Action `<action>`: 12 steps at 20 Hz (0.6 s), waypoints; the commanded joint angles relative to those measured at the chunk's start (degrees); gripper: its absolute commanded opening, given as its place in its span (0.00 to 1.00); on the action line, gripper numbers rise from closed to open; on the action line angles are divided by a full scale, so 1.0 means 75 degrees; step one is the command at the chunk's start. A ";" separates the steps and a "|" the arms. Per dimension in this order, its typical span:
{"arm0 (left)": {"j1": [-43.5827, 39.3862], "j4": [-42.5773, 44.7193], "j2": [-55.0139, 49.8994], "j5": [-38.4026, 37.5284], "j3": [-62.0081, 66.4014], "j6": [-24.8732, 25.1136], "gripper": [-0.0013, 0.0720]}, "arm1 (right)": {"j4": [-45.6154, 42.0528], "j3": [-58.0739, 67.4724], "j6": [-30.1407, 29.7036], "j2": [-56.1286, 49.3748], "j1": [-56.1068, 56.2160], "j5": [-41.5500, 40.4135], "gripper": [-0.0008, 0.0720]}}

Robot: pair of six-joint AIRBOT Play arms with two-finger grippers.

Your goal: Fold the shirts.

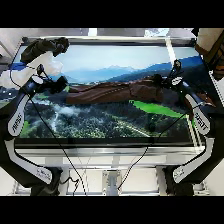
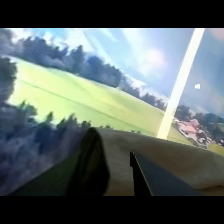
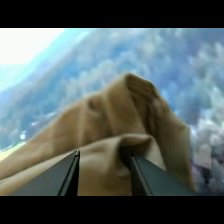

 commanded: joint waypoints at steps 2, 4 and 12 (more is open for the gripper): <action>-0.0105 -0.0562 0.0003 -0.1323 0.0956 0.1265 0.52 | -0.0210 0.1099 -0.0516 0.0009 -0.0003 0.1090 0.53; -0.0379 -0.0577 0.0003 -0.1690 0.1585 0.1416 0.51 | -0.0495 0.1749 -0.0510 0.0009 -0.0003 0.1533 0.53; -0.2212 -0.0221 -0.0087 -0.1236 0.2334 0.1466 0.51 | -0.1515 0.2734 -0.0219 -0.0003 -0.0734 0.4447 0.61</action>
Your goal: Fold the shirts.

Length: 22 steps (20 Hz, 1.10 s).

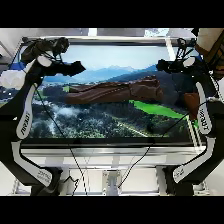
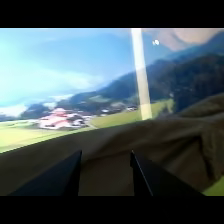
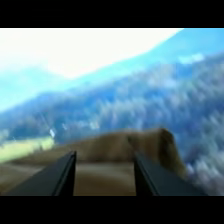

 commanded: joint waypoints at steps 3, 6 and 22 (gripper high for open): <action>-0.0909 0.0318 -0.0472 0.0332 0.0149 -0.0326 0.51 | -0.0140 0.0187 0.0055 -0.0015 -0.0927 0.2203 0.62; -0.1122 0.0286 -0.1011 0.0259 0.0149 -0.0816 0.51 | 0.0315 0.0184 -0.0035 -0.0020 -0.1300 0.2611 0.62; -0.1856 0.0114 -0.1416 0.0938 0.0166 -0.0976 0.03 | 0.1775 0.0187 0.0146 -0.1489 -0.1343 0.3147 0.66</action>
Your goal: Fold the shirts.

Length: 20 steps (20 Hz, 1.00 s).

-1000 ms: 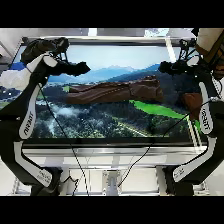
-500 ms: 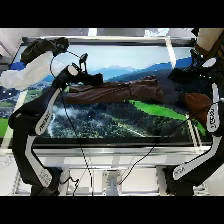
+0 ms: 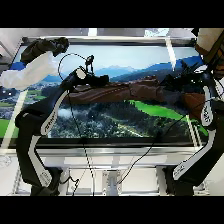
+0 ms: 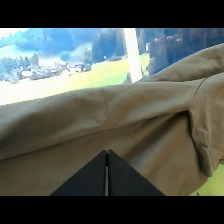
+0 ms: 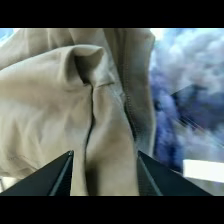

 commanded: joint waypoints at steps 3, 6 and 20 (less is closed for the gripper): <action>-0.0017 0.0006 -0.0023 -0.0134 0.0009 -0.0061 0.03 | 0.0294 0.0006 0.0050 -0.0335 -0.0119 0.0026 0.69; -0.0017 0.0006 -0.0023 -0.0131 0.0009 -0.0061 0.03 | 0.0248 0.0006 -0.0184 -0.0341 -0.0239 0.0160 0.79; -0.0020 0.0000 -0.0023 -0.0128 0.0009 -0.0055 0.03 | 0.2066 0.0006 -0.0574 -0.1169 -0.0286 0.0184 0.80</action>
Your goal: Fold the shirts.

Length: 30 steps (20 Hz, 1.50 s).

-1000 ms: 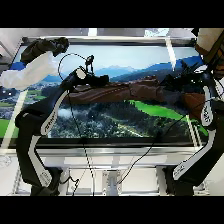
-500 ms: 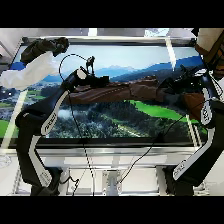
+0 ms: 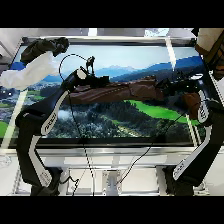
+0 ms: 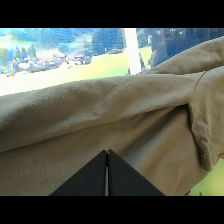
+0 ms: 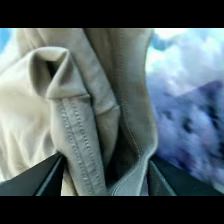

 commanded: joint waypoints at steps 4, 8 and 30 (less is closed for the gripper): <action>-0.0003 -0.0006 -0.0003 -0.0006 0.0009 0.0006 0.03 | 0.1043 0.0012 -0.0510 -0.0131 -0.0187 -0.0300 0.80; -0.0006 -0.0026 -0.0003 -0.0017 0.0009 0.0006 0.03 | 0.2043 0.0026 -0.0586 -0.0117 -0.0729 -0.0460 0.80; -0.0114 -0.0026 -0.0003 0.0000 0.0009 0.0041 0.03 | 0.1043 0.0023 -0.0781 -0.0251 0.0411 -0.0131 0.79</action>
